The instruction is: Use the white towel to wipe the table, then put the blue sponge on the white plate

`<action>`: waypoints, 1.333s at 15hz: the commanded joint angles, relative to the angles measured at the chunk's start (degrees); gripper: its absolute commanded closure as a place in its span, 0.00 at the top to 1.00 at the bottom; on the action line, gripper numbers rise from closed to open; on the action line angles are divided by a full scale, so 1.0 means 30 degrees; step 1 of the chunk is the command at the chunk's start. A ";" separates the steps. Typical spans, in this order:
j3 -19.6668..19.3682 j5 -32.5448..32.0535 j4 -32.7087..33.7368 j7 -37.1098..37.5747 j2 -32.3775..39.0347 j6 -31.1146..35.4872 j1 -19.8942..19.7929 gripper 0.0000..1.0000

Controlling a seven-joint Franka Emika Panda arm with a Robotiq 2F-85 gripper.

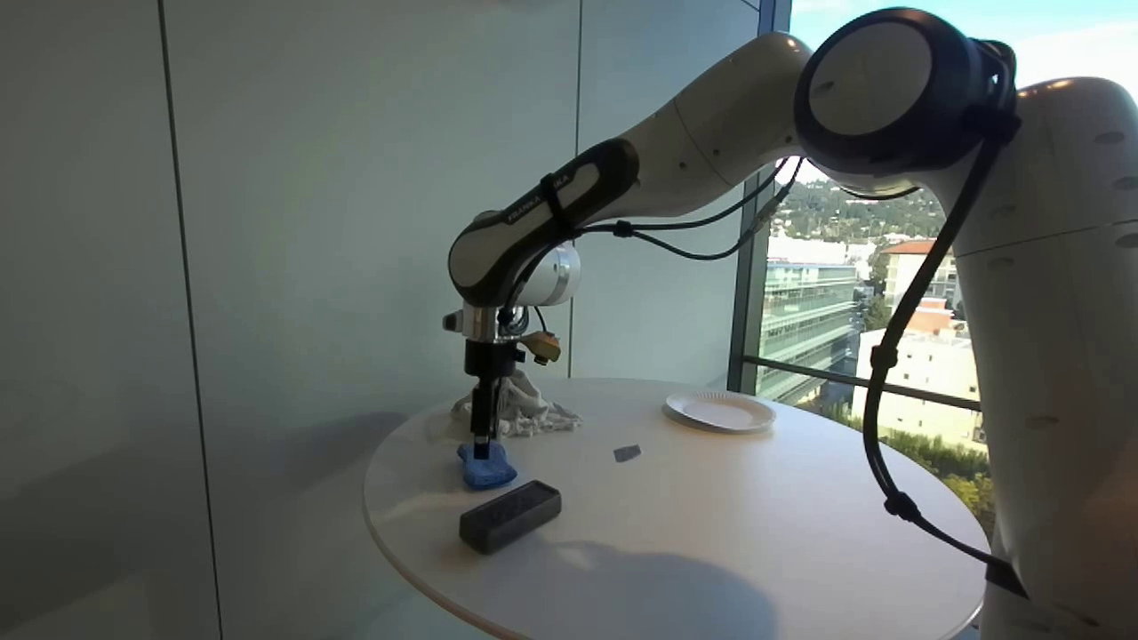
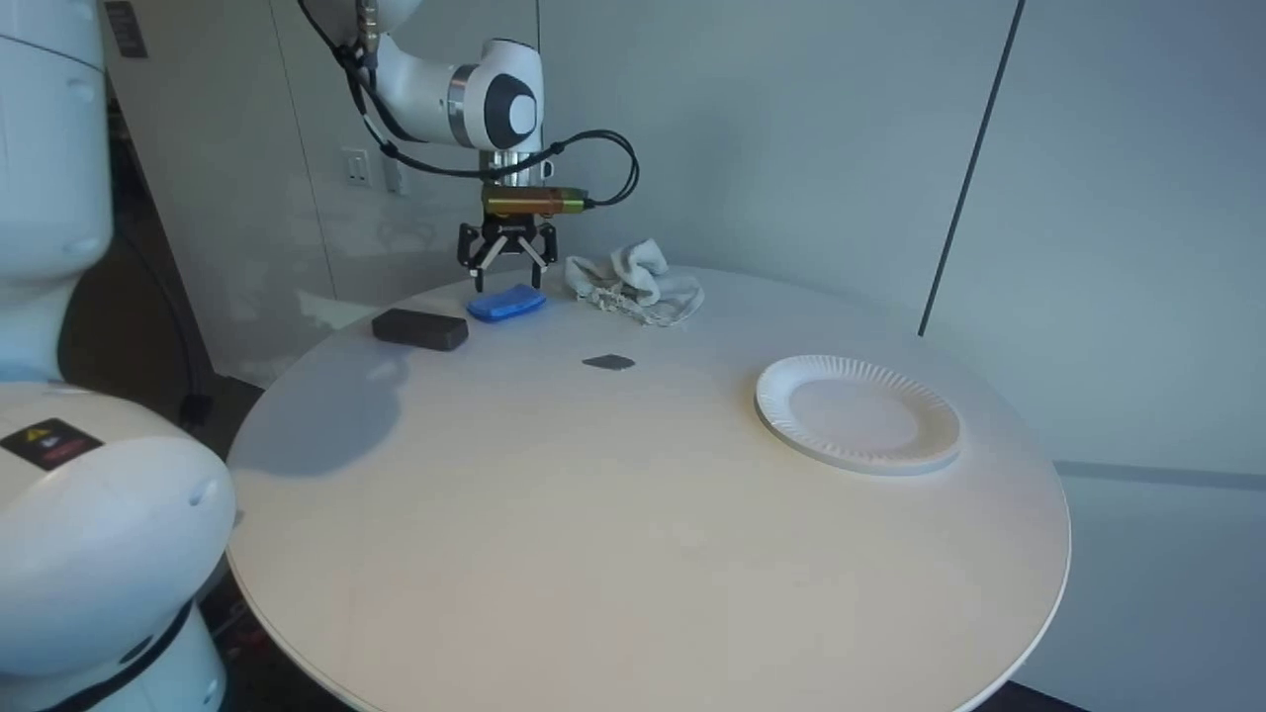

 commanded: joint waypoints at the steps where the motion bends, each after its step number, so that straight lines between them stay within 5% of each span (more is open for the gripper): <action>1: 0.0278 -0.0566 0.1411 0.1836 0.0522 -0.1341 0.0157 1.00; 8: -0.0109 -0.4387 0.3308 0.9091 0.1824 -0.5752 0.0991 1.00; 16: 0.0677 0.1760 0.4657 0.7706 0.2546 -0.6123 -0.0253 1.00; 20: 0.0156 0.1481 0.5171 0.9603 0.3146 -0.6583 -0.0058 1.00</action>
